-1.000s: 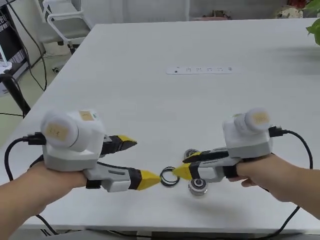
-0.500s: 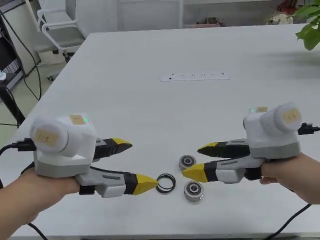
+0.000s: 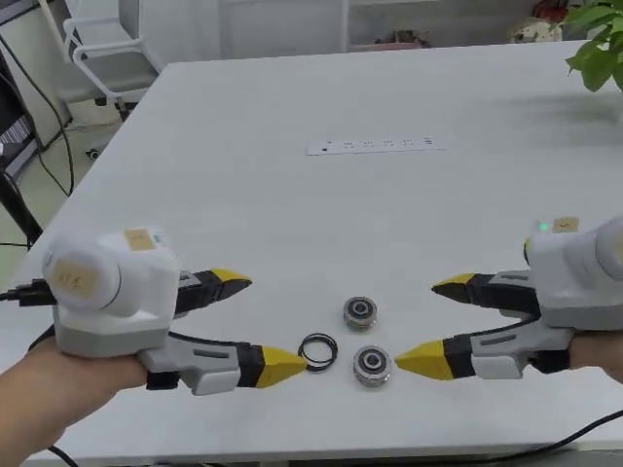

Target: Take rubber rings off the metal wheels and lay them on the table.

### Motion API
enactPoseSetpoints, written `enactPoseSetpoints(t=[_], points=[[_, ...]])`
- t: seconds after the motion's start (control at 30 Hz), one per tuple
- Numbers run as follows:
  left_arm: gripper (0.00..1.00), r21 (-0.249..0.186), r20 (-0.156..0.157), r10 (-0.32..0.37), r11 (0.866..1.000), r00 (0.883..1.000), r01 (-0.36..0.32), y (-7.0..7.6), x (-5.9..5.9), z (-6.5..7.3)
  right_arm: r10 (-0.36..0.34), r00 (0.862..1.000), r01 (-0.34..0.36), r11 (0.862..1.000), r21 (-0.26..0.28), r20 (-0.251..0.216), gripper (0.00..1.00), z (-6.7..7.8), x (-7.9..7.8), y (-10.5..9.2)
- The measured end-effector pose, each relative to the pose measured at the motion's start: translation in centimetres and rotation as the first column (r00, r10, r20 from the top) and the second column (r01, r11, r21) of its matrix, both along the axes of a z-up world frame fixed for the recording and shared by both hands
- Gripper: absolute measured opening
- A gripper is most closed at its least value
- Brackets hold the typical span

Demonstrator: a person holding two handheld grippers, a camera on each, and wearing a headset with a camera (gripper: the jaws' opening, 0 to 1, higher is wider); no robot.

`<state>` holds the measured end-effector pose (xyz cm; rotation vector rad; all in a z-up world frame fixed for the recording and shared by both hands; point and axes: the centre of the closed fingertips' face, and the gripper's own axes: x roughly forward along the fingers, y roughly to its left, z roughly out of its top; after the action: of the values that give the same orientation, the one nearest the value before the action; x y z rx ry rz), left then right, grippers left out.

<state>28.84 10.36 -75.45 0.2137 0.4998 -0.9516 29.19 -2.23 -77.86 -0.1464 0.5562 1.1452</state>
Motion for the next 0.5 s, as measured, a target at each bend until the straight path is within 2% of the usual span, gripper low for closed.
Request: enactPoseSetpoints(t=[0.1, 0.2, 0.5], points=[[0.75, -0.005, 0.005, 0.006, 1.000, 1.000, -0.006, 0.1, -0.2, 0.1, 0.000, 1.000, 0.000, 1.000, -0.012, 0.005, 0.75, 0.0, -0.3, -0.5], [0.76, -0.012, 0.009, 0.011, 1.000, 1.000, -0.011, 0.1, -0.3, 0.2, 0.001, 0.999, 0.000, 0.999, -0.037, 0.033, 0.78, 0.0, -0.5, -1.3], [0.78, -0.011, 0.018, 0.008, 1.000, 1.000, -0.008, 0.2, -0.7, 0.2, -0.042, 0.998, 0.043, 0.999, -0.023, 0.045, 0.83, 0.3, -0.7, -2.5]])
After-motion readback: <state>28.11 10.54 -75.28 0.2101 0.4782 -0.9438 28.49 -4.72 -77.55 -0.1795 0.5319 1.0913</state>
